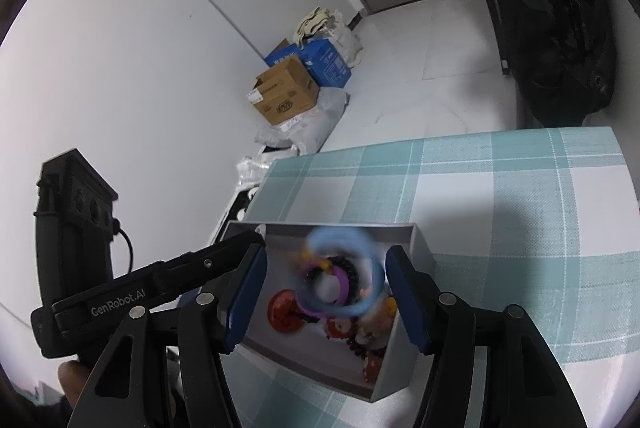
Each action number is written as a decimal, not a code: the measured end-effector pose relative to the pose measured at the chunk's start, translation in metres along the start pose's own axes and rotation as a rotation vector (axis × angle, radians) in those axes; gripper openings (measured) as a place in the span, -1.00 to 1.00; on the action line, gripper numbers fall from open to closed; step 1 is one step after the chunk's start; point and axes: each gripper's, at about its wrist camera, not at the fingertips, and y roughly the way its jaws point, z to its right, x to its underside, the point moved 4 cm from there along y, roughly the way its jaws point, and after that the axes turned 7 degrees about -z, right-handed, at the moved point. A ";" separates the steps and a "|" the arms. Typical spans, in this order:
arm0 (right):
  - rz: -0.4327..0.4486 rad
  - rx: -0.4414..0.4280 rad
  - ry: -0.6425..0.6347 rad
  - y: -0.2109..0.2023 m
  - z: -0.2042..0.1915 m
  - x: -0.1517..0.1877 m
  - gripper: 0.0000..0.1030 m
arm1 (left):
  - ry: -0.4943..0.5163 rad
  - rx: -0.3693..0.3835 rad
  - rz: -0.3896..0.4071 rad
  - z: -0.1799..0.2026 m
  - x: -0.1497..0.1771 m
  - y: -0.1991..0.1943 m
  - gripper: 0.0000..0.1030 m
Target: Organize jewelry
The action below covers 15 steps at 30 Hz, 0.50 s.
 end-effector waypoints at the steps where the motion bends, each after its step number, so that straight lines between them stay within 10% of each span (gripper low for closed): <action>1: 0.004 -0.001 -0.001 -0.002 0.000 0.000 0.24 | 0.009 -0.002 -0.008 0.002 0.001 0.000 -0.10; 15: 0.140 0.029 -0.055 -0.052 -0.008 0.006 0.60 | 0.139 -0.182 0.116 0.020 0.016 -0.029 0.09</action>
